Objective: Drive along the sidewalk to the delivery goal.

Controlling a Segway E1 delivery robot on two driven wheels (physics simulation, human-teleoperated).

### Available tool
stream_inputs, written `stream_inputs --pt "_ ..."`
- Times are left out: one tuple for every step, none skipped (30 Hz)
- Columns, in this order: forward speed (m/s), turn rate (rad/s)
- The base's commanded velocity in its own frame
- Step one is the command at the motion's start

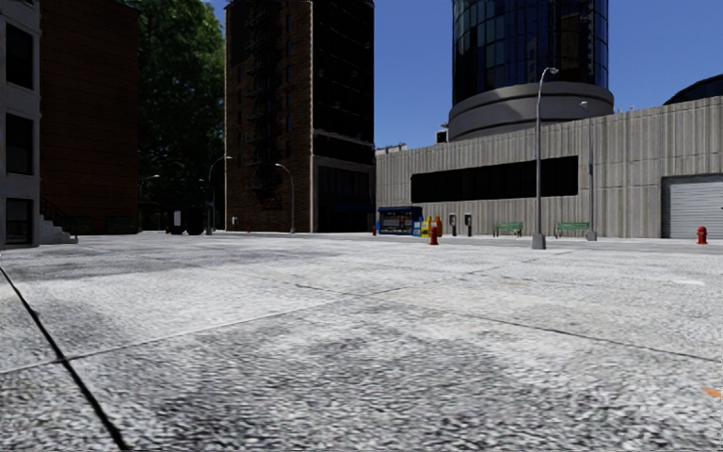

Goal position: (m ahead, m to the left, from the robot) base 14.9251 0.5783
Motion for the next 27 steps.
stream_inputs --pt "1.99 0.28" --pt "1.99 0.28" --pt "1.99 0.00" --pt "1.99 0.00" --pt "1.99 0.00" --pt "1.99 0.00" --pt "1.99 0.00" --pt "1.99 0.00" --pt "1.99 0.00" --pt "1.99 0.00" --pt "1.99 0.00" --pt "1.99 0.00" --pt "1.99 0.00" --pt "1.99 0.00" --pt "1.99 0.00" --pt "1.99 0.00" --pt "1.99 0.00" --pt "1.99 0.00" --pt "1.99 0.00" --pt "1.99 0.00" --pt "1.99 0.00" --pt "1.99 0.00" --pt "1.99 0.00" --pt "1.99 0.00" --pt "1.99 0.00" --pt "1.99 0.00" --pt "1.99 0.00"
